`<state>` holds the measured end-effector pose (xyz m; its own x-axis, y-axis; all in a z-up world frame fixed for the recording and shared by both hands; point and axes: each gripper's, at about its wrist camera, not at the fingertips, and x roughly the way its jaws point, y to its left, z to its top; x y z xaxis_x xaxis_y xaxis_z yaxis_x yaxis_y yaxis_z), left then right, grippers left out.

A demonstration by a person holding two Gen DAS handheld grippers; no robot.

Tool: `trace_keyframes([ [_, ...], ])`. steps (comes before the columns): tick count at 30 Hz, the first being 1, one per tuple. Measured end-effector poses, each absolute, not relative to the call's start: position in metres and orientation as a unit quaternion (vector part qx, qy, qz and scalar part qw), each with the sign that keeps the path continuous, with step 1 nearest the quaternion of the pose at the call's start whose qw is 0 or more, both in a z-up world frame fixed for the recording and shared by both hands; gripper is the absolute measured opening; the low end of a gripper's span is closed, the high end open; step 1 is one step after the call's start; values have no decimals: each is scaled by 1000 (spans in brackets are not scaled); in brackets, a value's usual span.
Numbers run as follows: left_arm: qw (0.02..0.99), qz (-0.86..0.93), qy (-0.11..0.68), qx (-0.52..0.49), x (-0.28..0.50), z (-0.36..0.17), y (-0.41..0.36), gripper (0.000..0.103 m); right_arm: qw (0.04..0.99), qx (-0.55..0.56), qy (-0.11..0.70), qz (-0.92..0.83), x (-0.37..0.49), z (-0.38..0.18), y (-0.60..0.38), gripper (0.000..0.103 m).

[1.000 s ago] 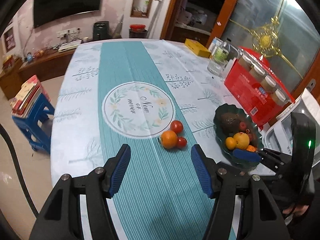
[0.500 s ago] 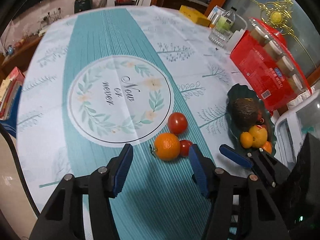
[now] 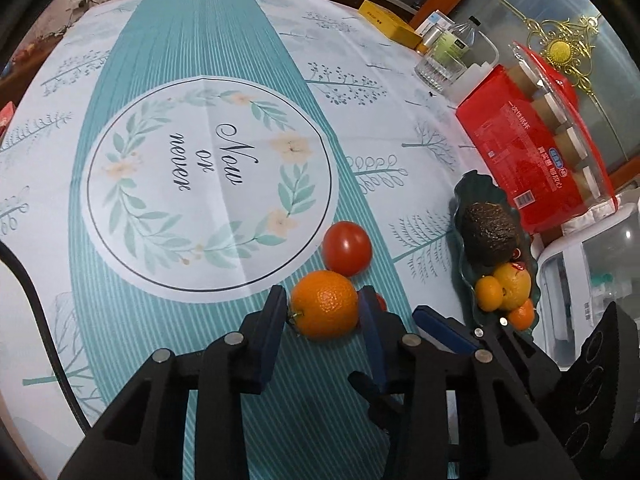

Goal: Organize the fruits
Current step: 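Grasp the tangerine with the left tool while the right tool grasps a cherry tomato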

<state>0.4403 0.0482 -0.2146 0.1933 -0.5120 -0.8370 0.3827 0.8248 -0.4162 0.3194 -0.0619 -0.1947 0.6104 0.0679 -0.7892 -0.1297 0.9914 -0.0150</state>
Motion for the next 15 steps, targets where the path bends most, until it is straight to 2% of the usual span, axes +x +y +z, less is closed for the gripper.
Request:
trace_keyframes([
  [4,769,-299,562,-59,440,-215,49,31,899,-45,433,49,320,-192,-60,58],
  [11,771,-304,552,-83,442,-211,64,20,905,-52,421,41,337,-189,-60,58],
  [15,770,-305,552,-95,444,-212,71,18,900,-42,430,51,343,-194,-60,58],
])
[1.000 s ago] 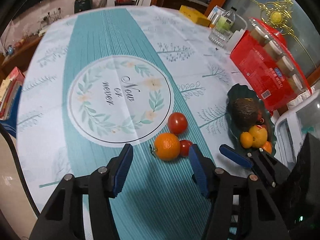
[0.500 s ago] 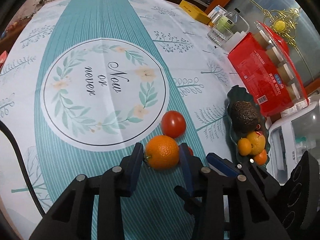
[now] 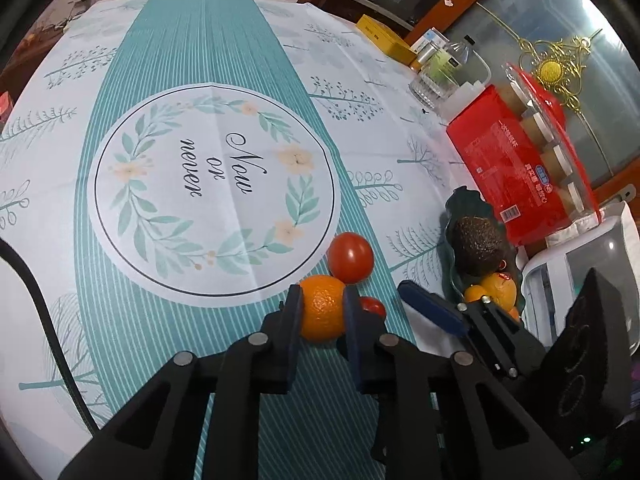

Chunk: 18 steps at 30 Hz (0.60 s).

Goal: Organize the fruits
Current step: 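Grasp the tangerine with the left tool while the right tool grasps a cherry tomato, then carry the tangerine with the left tool onto the plate while the right tool places the tomato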

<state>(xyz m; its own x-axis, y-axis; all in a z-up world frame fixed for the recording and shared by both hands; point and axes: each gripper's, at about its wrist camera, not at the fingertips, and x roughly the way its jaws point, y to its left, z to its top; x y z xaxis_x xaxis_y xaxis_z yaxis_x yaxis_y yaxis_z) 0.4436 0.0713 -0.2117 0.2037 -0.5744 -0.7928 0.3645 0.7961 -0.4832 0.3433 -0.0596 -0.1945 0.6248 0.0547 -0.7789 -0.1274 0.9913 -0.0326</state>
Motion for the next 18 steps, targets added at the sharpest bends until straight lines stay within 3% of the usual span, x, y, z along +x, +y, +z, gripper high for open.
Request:
trace_keyframes([
  [5,762,-308,558,-111,446,-215,73,19,896,-44,438,65,343,-199,-55,44],
  [8,752,-303,571,-127,448,-221,74,30,896,-49,436,69,343,-198,-53,36],
  [12,753,-297,574,-123,448,-225,71,35,895,-55,437,65,344,-201,-54,27],
  [18,754,-278,585,-113,448,-234,66,36,895,-46,438,69,343,-200,-57,27],
])
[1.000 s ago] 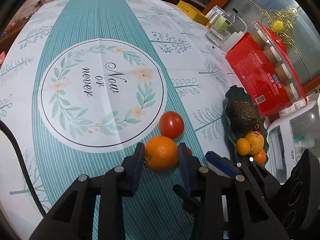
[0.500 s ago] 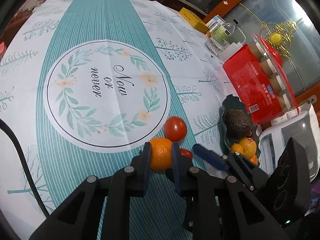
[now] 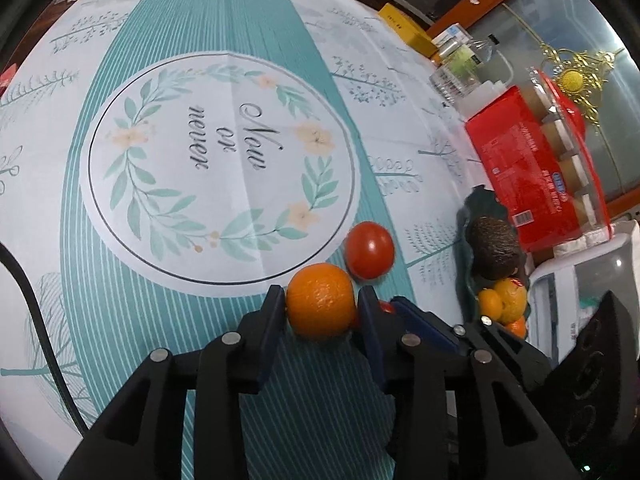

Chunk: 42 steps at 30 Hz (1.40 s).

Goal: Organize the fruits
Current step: 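Carry the tangerine with the left tool onto the plate while the right tool places the tomato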

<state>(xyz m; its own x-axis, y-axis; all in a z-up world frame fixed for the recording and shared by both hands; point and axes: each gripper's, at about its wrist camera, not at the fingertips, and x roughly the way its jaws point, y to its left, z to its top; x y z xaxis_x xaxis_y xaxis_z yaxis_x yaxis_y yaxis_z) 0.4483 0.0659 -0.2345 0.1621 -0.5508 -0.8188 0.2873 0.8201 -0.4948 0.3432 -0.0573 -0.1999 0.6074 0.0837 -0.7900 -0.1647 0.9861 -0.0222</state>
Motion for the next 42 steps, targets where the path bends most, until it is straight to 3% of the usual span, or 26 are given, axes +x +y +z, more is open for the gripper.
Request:
trace_keyframes([
  [17,757,-261,588,-114,432,-229,61,33,885,1,462,57,312,-197,-71,27],
  [42,750,-260,598,-111,303,-172,-2,33,872,25,489,27,199,-162,-158,27],
])
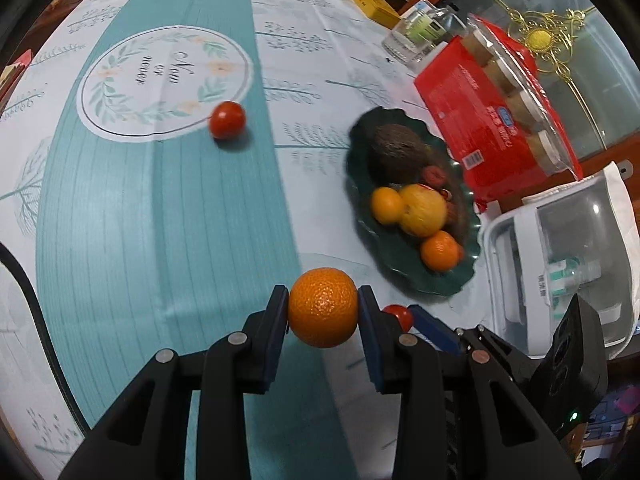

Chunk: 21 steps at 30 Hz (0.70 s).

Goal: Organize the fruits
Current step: 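Carry the tangerine with the left tool onto the plate while the right tool places the tomato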

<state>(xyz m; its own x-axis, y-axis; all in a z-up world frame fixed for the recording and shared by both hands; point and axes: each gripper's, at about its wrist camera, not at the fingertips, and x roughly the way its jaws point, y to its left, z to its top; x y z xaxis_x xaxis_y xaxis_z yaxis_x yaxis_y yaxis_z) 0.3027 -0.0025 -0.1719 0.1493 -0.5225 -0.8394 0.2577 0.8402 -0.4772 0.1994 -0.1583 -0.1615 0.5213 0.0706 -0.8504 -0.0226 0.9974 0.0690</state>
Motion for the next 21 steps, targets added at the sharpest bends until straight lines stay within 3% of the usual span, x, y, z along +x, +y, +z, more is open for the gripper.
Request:
trace_keyframes([
  [21,766,-248,582,-119,290,-171,-113,33,887,57,458,-33,188,-145,-297,27],
])
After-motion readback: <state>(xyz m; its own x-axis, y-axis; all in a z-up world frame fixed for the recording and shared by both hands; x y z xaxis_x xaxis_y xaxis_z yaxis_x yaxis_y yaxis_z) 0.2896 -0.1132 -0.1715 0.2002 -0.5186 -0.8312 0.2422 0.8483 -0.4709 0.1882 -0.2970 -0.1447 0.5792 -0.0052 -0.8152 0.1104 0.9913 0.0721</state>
